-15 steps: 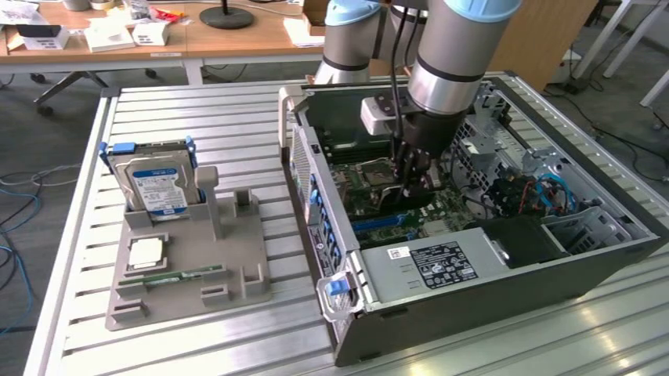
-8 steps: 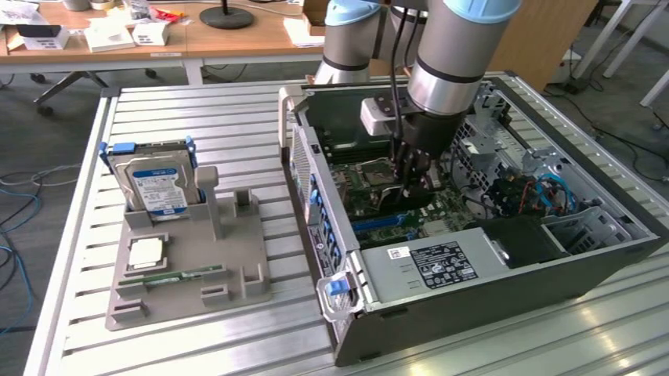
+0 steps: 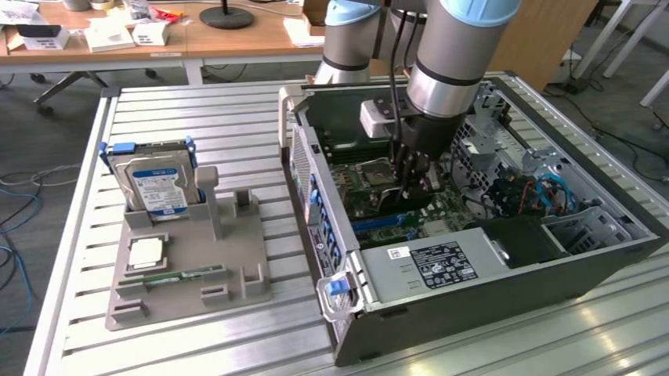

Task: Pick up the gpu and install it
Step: 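Insert the gpu into the slot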

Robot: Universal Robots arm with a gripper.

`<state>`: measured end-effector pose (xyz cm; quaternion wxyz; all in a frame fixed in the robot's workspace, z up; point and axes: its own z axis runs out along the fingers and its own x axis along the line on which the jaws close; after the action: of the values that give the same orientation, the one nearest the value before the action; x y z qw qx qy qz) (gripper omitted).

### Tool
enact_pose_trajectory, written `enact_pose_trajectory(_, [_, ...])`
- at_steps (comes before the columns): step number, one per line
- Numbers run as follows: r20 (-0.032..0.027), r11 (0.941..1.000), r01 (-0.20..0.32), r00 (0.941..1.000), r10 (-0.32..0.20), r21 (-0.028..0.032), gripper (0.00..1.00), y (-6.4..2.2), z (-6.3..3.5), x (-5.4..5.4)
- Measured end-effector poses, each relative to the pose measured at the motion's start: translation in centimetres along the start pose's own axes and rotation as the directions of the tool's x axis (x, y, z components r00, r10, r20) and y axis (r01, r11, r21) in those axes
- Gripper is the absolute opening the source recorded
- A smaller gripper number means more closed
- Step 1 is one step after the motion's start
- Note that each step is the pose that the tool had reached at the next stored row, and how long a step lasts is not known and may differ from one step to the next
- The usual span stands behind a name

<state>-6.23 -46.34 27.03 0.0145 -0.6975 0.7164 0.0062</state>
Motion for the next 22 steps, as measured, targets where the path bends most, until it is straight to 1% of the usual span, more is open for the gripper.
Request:
enact_pose_trajectory(16, [0.0001, 1.0000, 0.000, 1.0000, 0.000, 0.0001, 0.26, 0.01, 0.23, 0.01])
enact_pose_trajectory(22, [0.0002, 1.0000, 0.000, 1.0000, 0.000, 0.0001, 0.26, 0.30, 0.24, 0.01])
